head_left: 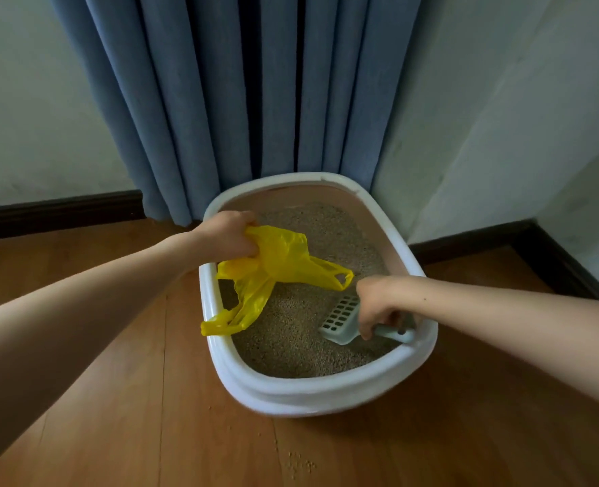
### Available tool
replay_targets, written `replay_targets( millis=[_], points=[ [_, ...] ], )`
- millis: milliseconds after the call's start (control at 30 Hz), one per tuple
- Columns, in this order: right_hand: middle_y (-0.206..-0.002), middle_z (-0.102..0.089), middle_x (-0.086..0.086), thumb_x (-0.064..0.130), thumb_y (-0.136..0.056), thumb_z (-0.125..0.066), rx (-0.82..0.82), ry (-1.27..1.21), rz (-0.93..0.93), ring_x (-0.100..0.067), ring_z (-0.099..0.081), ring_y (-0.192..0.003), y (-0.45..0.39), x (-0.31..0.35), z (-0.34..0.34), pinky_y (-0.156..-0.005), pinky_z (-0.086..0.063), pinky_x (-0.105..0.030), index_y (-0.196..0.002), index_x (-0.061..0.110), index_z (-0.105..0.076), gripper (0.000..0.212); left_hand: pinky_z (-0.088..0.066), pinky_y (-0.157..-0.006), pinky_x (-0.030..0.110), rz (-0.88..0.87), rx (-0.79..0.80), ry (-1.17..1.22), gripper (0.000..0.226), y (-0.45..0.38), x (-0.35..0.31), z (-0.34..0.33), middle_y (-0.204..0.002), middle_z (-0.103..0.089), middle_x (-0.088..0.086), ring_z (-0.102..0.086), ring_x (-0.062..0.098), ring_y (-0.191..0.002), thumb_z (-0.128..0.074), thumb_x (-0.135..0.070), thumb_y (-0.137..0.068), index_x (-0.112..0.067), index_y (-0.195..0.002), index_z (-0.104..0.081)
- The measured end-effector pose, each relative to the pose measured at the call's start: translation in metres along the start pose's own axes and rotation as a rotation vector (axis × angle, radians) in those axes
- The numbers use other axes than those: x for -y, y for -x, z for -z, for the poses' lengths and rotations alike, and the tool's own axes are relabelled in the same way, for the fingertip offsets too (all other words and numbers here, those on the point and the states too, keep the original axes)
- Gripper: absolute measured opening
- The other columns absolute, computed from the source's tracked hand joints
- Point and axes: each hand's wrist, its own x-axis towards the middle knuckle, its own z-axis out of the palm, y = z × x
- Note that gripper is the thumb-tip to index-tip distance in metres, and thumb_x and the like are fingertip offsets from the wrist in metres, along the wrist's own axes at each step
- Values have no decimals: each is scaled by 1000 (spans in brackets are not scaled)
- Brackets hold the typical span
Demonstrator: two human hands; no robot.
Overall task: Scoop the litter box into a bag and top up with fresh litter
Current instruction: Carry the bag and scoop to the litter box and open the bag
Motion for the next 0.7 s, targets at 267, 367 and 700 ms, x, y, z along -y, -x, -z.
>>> replay_targets(
  millis=[267,367,700],
  points=[
    [-69,-61,-7,40,-83,-64,-39,-252,7,-19,-56,-52,-1,-20,17,-54,-50,-31,-91,4,-62,36,-50,-60,24,59,26,186,53,-4,-9,5,-106,-51,2,-55,14,-83,-67,-22,-84,-19,-133,-46],
    [-81,-70,-13,32,-83,-65,-353,-552,152,-27,-68,-74,-5,-16,45,-74,-57,-38,-86,4,-67,28,-55,-67,30,216,33,732,46,-5,-6,14,-104,-59,2,-62,18,-89,-68,-19,-86,-22,-127,-47],
    [-115,-69,-12,15,-83,-70,-225,-1586,637,-30,-66,-105,-17,34,76,-92,-51,-50,-127,12,-56,46,-56,-51,26,178,296,1379,11,23,-7,26,-70,-73,4,-70,15,-61,-44,-13,-97,-14,-98,-56]
  ],
)
